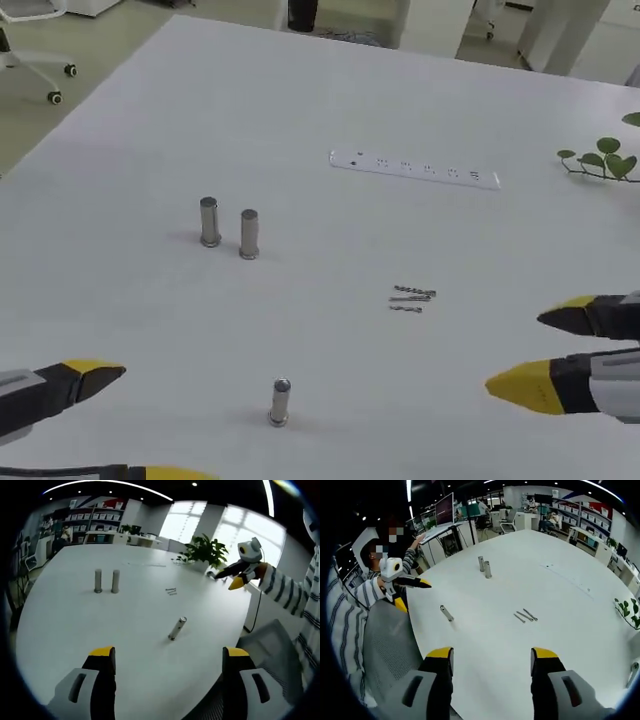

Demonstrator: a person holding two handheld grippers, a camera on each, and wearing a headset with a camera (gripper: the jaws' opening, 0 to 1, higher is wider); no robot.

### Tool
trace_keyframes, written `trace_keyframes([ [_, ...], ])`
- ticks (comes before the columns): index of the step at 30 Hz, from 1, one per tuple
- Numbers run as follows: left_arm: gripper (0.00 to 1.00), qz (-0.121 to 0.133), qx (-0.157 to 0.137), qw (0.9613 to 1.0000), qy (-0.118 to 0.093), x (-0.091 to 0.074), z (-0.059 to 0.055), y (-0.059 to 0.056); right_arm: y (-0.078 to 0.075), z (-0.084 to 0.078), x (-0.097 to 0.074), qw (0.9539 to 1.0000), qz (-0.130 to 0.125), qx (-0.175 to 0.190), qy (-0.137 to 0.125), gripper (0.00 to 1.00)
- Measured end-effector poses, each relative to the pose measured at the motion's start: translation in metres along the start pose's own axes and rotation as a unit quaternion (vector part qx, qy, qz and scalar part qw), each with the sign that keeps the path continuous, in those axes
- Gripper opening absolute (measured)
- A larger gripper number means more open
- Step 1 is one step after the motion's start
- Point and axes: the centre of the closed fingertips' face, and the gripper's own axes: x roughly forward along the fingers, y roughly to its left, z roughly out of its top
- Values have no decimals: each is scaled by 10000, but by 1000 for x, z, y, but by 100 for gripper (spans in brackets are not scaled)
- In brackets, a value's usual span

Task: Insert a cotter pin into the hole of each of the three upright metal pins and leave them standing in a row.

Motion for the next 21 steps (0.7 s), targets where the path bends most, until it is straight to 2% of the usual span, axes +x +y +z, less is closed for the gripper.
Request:
trace_keyframes([
  [4, 86, -38, -70, 10000, -33, 0, 0, -3, -6, -1, 5, 9982, 147, -478, 341, 58],
  [11, 86, -31, -32, 10000, -20, -3, 0, -4, -17, -2, 14, 9914, 273, -962, 844, 52],
  [21, 86, -22, -7, 10000, -49, -4, 2, -9, -27, 7, 42, 9839, 582, -1332, 1042, 43],
])
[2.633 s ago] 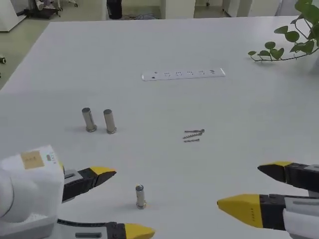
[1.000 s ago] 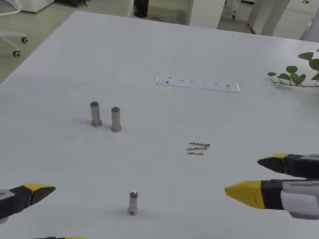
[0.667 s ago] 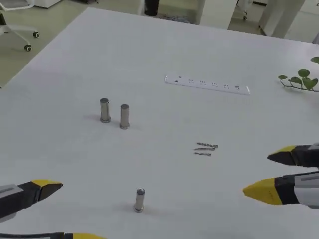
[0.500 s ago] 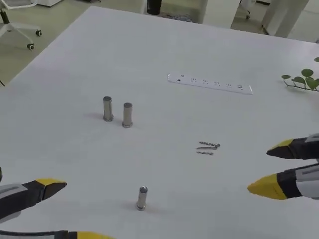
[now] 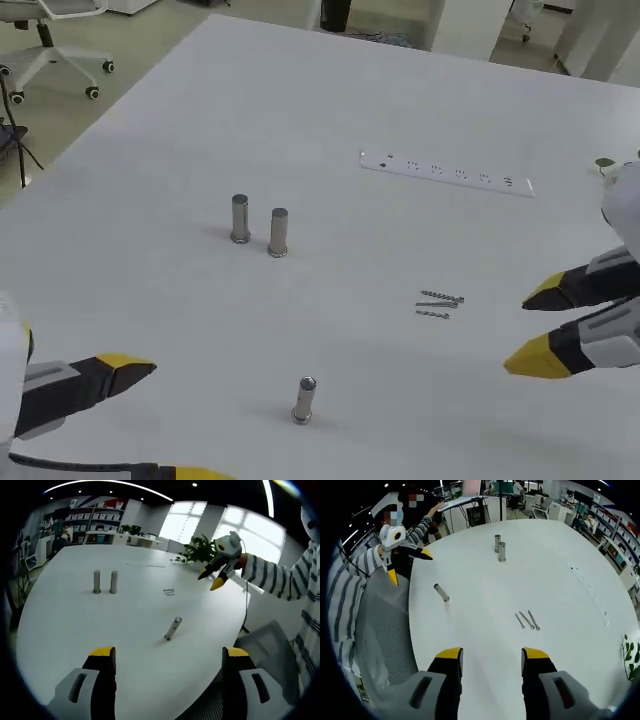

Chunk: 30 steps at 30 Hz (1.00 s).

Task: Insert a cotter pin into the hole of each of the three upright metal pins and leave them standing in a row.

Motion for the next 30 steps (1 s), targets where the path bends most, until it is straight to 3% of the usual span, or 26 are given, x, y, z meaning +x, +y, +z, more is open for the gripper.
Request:
trace_keyframes([
  [14, 84, -4, -99, 9999, -23, 1, 1, -9, -23, 18, 35, 9989, 112, -439, 85, 33],
  [22, 82, 126, -116, 9996, -202, -5, 14, -4, -34, 23, 58, 9964, 128, -814, 183, 22],
  [30, 78, 192, -192, 9995, -135, -7, 11, 1, -49, 17, 77, 9949, 64, -953, 328, 10],
])
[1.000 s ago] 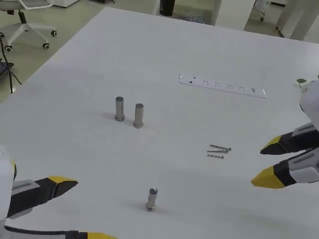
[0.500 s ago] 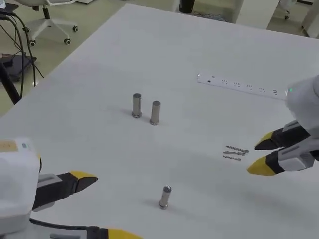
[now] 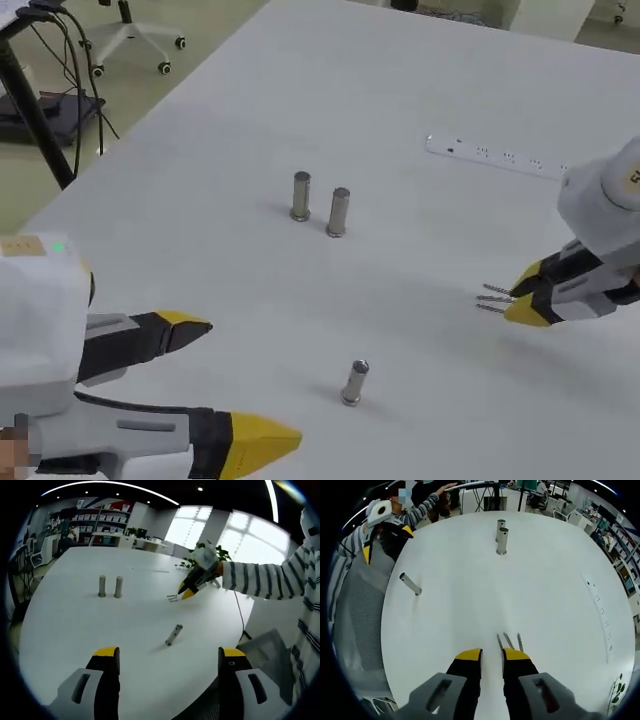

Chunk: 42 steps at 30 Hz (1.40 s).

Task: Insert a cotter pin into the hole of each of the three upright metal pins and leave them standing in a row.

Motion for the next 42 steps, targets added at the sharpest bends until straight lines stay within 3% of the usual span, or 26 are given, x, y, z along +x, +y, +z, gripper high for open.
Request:
trace_keyframes([
  [5, 75, -13, -33, 9999, -150, 0, 4, 0, -6, -8, 11, 9999, 58, 32, 146, 8],
  [18, 75, -19, -87, 9999, -61, 0, 0, 1, -11, -8, 26, 9996, 135, 140, 189, 3],
  [28, 75, -16, -95, 9999, -29, -1, -1, 1, -11, -6, 26, 9998, 53, 50, 204, 0],
  [42, 75, -158, 36, 9999, 44, 3, -5, -8, -11, -5, 26, 9982, -394, -367, 272, 0],
])
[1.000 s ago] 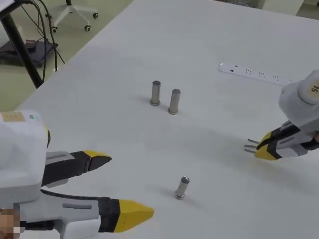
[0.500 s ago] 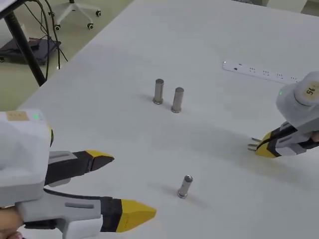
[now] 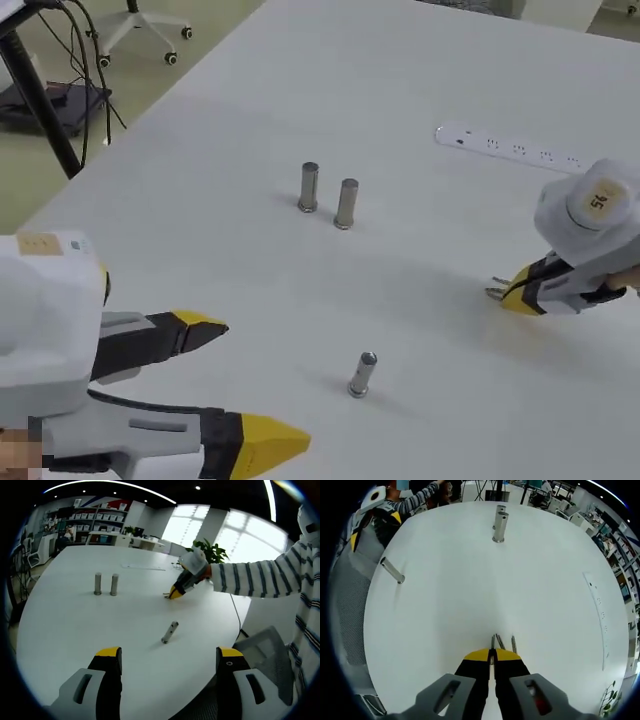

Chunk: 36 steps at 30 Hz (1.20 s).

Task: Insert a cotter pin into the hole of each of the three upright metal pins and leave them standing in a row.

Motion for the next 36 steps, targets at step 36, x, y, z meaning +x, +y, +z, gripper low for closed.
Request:
trace_keyframes([
  [36, 68, -166, 135, 9993, -294, 0, 19, -6, 41, 49, -62, 9960, -456, -34, -767, 0],
])
